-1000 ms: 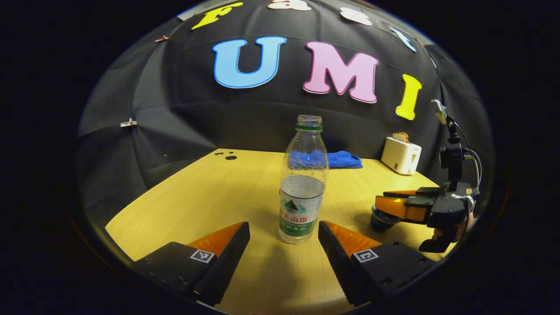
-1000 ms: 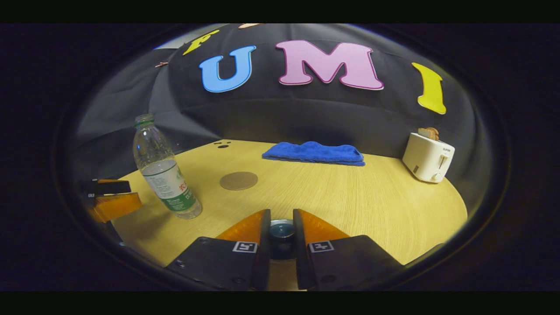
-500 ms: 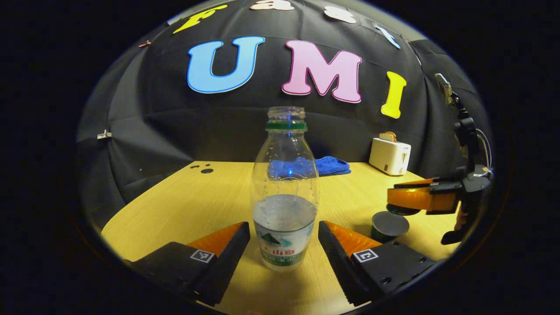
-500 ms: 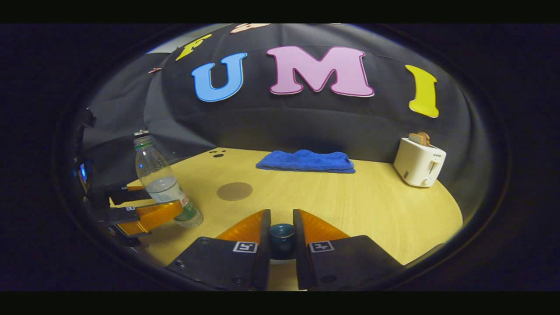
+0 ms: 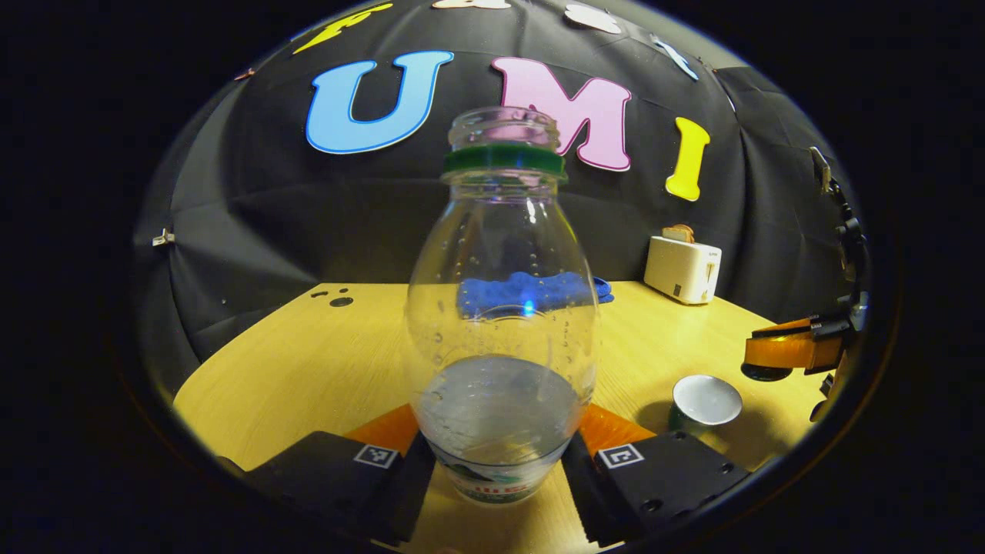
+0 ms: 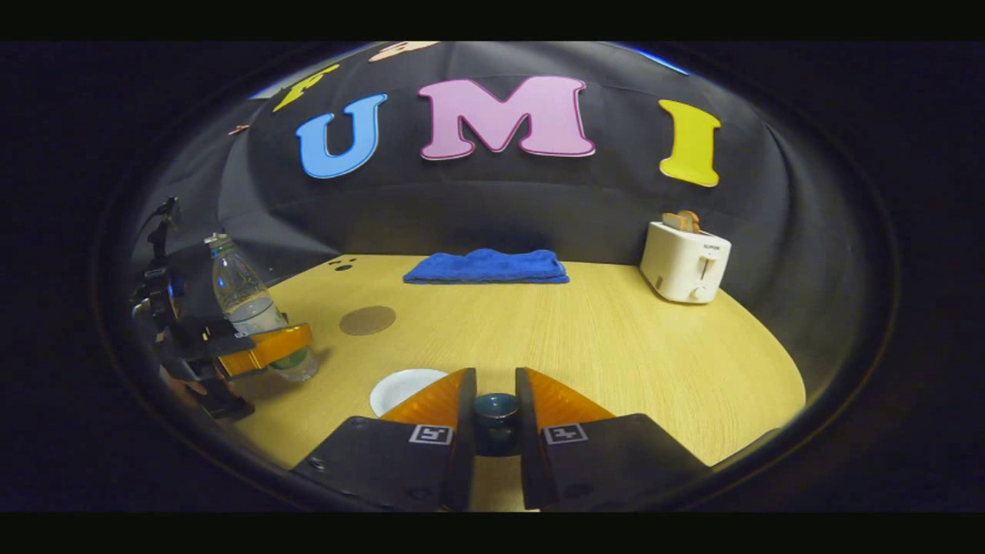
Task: Open the teacup lid with one hand, grasp the water bottle and pour water into the teacup with the other hand; after pouring, place the water bottle on the coaster and then close the teacup lid.
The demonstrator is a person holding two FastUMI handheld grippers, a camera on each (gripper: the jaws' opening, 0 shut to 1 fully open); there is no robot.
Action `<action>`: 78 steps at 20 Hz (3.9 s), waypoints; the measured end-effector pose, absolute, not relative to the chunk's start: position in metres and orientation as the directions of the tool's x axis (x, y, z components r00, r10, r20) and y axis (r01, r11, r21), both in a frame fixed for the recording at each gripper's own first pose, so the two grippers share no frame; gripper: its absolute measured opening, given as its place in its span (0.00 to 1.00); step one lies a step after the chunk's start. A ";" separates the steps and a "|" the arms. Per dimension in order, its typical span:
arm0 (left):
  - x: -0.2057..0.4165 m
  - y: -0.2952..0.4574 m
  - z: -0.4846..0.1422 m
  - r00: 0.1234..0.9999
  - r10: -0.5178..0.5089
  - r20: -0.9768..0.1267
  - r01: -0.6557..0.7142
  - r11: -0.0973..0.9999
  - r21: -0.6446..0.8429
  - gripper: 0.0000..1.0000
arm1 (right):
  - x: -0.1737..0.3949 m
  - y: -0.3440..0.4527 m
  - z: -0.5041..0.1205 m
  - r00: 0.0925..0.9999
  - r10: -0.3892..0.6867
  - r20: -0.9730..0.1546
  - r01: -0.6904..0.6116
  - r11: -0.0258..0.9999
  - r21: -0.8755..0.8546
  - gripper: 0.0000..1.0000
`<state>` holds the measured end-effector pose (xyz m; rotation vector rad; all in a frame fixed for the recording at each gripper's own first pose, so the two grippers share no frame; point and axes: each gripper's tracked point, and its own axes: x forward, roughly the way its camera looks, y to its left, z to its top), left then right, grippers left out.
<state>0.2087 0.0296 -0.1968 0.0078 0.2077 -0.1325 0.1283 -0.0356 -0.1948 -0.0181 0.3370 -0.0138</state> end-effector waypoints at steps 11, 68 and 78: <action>0.217 0.033 -0.183 0.934 -0.041 -0.354 0.272 0.723 0.635 0.72 | 0.101 -0.079 -0.196 0.947 -0.074 -0.314 0.074 0.997 -0.014 0.28; 0.287 -0.033 -0.187 0.941 -0.050 -0.333 0.253 -0.550 0.796 0.72 | 0.045 -0.118 -0.236 0.921 -0.098 -0.378 0.125 0.991 0.047 0.33; 0.293 -0.035 -0.174 0.957 -0.066 -0.283 0.183 -0.619 0.763 0.72 | 0.045 -0.115 -0.237 0.927 -0.085 -0.366 0.107 0.993 0.042 0.28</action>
